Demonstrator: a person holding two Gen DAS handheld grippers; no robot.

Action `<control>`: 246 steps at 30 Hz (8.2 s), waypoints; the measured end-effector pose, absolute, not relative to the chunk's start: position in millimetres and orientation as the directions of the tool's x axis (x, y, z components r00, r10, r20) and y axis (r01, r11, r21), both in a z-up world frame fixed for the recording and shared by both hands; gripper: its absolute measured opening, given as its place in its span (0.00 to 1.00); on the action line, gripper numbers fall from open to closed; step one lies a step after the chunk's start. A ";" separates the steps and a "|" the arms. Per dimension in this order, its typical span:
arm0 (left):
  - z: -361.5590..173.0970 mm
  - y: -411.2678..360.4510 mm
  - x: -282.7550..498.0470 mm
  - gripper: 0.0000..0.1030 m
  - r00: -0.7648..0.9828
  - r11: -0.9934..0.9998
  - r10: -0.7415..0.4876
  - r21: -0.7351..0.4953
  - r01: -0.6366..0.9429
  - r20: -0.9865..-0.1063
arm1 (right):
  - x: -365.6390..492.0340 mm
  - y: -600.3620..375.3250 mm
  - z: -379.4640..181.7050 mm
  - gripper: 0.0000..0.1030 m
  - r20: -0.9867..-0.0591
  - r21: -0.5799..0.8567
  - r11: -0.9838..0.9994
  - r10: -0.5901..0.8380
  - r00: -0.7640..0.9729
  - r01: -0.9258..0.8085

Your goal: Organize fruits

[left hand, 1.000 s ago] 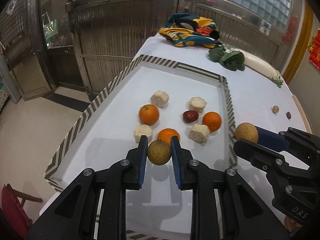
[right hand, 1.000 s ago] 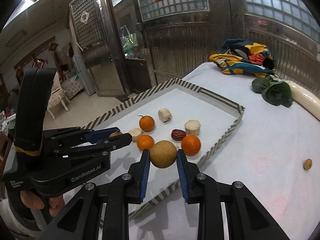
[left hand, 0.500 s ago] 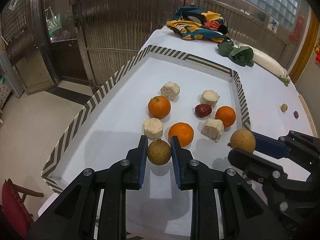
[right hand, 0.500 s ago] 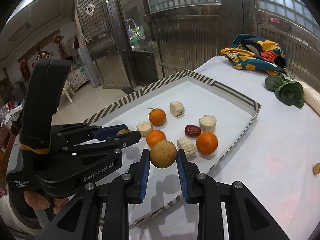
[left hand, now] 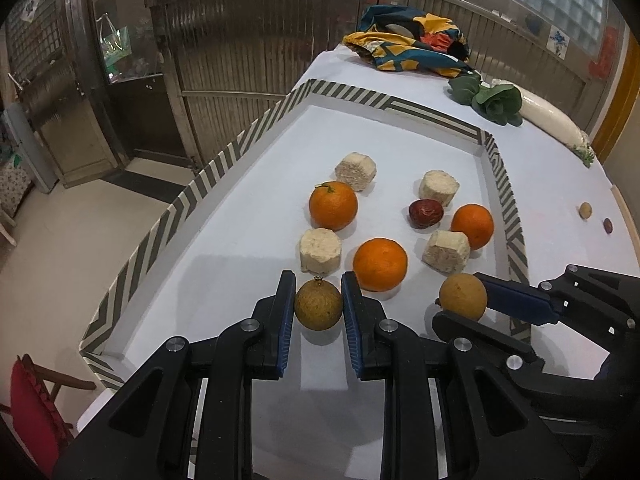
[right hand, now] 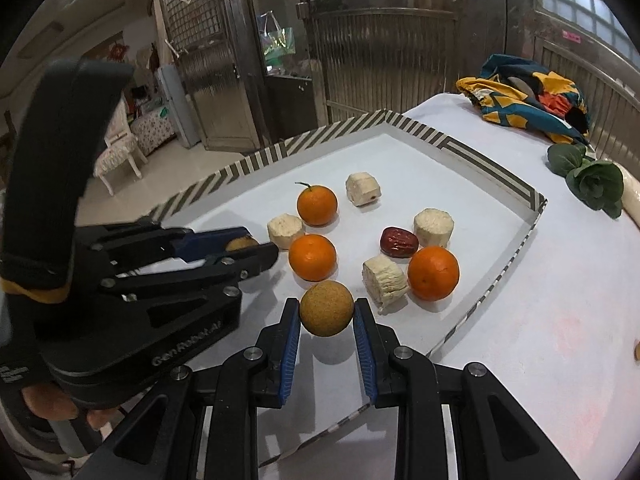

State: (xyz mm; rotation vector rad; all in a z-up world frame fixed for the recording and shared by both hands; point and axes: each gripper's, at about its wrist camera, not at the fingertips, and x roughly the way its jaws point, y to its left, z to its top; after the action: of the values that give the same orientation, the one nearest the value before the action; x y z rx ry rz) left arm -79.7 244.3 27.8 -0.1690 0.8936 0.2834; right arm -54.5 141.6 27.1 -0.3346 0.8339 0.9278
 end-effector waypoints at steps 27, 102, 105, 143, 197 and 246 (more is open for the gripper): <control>43.0 239.5 -78.4 0.60 0.614 0.935 0.146 -0.094 -0.341 -0.776 | -58.3 122.0 41.8 0.27 -0.719 0.135 0.593 0.610 0.333 -0.794; 21.3 -40.5 110.2 0.23 0.530 0.989 -0.149 -0.122 0.087 -0.835 | 104.0 -224.8 19.0 0.18 -0.731 0.184 0.933 0.339 0.592 -0.308; 27.6 -27.6 85.6 0.23 0.547 0.992 -0.129 -0.108 0.071 -0.827 | 85.6 -210.1 22.6 0.18 -0.727 0.165 0.928 0.343 0.594 -0.334; 58.9 126.3 -54.3 0.23 0.682 0.988 0.103 -0.005 -0.154 -0.724 | -41.4 -22.1 47.1 0.18 -0.664 0.173 0.802 0.523 0.534 -0.572; 54.8 217.7 -76.1 0.57 0.660 0.931 0.273 0.019 -0.364 -0.700 | -26.8 100.6 52.4 0.24 -0.659 0.163 0.693 0.606 0.445 -0.702; 74.0 189.9 -92.1 0.58 0.706 0.937 0.285 0.034 -0.347 -0.649 | -43.7 57.2 54.2 0.28 -0.629 0.157 0.741 0.585 0.512 -0.653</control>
State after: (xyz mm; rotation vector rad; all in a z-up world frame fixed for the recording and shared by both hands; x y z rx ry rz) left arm -92.1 189.9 74.0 -0.0928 0.7047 0.3521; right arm -43.7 57.2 54.2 -0.1041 0.7151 0.7460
